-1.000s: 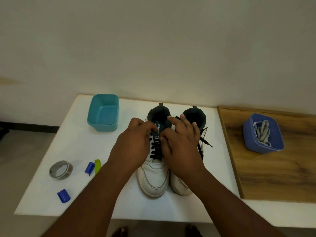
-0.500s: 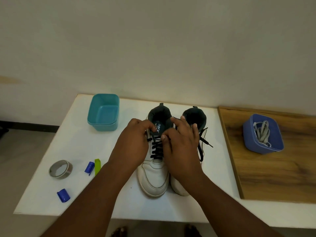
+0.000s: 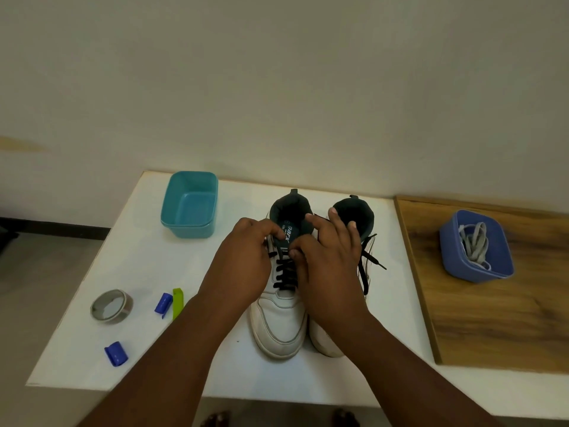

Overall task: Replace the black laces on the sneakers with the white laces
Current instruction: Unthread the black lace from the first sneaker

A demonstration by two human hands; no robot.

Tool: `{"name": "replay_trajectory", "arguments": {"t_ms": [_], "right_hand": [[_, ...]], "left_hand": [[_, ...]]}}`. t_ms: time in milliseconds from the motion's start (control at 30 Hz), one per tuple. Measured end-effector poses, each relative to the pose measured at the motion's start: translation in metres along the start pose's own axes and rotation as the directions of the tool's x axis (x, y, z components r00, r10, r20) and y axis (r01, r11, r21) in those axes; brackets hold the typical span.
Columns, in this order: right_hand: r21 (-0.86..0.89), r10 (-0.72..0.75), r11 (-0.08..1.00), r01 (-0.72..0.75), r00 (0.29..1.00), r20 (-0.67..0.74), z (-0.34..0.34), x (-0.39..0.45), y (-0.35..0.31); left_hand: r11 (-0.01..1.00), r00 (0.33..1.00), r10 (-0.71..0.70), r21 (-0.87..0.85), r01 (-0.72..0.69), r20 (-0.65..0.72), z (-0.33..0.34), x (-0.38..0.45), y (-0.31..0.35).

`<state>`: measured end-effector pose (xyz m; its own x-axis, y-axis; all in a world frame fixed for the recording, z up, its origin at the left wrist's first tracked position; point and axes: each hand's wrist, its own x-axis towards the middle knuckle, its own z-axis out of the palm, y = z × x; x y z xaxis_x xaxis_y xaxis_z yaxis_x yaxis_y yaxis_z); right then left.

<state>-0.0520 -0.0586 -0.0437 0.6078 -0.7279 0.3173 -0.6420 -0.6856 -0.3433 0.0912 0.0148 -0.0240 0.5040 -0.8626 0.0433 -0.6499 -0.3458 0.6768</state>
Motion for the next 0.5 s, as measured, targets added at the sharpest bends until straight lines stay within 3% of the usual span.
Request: {"name": "replay_trajectory", "arguments": {"t_ms": [133,233,400,500], "right_hand": [[-0.016,0.127,0.991,-0.130,0.982,-0.139,-0.0063,-0.0067,0.0036],[0.024,0.208,0.978,-0.207,0.970,-0.123,-0.0089,-0.0063,0.0057],[0.059,0.033,0.998,-0.037,0.998,0.059,-0.0018,-0.0001,0.0005],[0.073,0.052,0.996,-0.052,0.999,0.005,-0.0017,0.0005,-0.0007]], "left_hand": [[1.000,0.999,-0.029,0.005,0.029,-0.026,0.0026,-0.0002,-0.0021],[1.000,1.000,-0.024,0.007,0.025,-0.014,0.0028,-0.0012,-0.0010],[1.000,1.000,-0.019,0.018,0.019,-0.018,0.0015,-0.0001,0.0019],[1.000,1.000,-0.023,-0.002,0.023,-0.006,0.0008,-0.0009,0.0002]]}}
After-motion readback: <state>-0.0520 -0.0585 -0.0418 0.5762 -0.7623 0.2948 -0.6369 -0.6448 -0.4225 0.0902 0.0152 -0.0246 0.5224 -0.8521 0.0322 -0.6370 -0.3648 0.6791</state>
